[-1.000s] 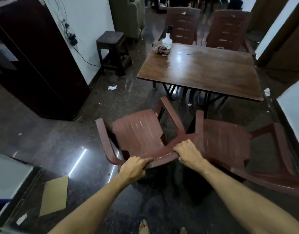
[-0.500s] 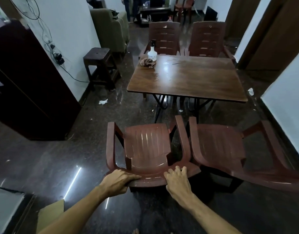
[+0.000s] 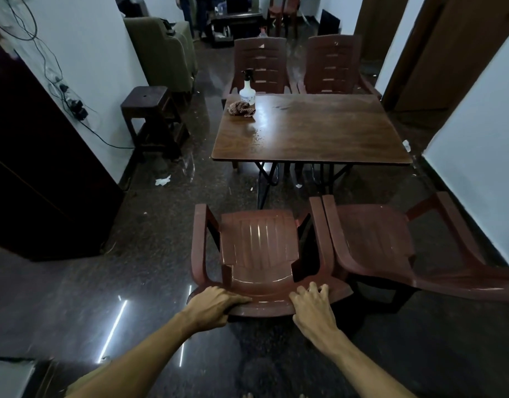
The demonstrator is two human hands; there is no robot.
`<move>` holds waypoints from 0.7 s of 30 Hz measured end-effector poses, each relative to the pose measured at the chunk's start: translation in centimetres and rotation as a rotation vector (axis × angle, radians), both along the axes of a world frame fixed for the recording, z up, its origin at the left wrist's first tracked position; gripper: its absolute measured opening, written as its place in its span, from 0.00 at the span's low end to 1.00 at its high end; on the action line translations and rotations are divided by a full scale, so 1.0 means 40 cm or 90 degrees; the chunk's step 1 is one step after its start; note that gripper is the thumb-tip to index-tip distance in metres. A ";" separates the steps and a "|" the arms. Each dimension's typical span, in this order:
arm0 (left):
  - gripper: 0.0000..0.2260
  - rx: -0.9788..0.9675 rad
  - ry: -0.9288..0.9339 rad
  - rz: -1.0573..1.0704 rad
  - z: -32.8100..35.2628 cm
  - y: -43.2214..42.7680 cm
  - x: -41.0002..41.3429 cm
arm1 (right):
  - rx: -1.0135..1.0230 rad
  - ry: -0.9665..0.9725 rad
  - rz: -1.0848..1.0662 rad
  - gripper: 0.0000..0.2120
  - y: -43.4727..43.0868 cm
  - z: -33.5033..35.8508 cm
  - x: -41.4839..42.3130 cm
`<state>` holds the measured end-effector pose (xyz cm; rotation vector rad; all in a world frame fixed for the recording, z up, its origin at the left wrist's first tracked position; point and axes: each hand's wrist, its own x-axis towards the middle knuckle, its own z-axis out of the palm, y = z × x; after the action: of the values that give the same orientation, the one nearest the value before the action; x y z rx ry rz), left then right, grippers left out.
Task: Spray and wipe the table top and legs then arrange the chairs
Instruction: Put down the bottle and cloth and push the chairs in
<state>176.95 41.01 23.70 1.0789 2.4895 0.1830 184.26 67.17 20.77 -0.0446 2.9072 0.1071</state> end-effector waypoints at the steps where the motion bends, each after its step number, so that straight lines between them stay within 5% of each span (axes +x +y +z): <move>1: 0.34 0.005 0.002 0.000 0.003 0.003 -0.001 | 0.006 0.000 0.004 0.15 0.001 0.004 0.000; 11: 0.35 -0.056 -0.003 0.084 0.000 0.015 0.008 | -0.046 -0.066 0.050 0.16 0.010 0.066 -0.025; 21: 0.25 -0.071 -0.014 0.132 0.012 0.063 0.047 | -0.117 -0.113 0.071 0.19 0.028 0.063 -0.027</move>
<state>178.84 43.53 24.17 0.7699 2.5568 0.1137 183.19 68.29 23.29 -0.2357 2.7275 -0.1398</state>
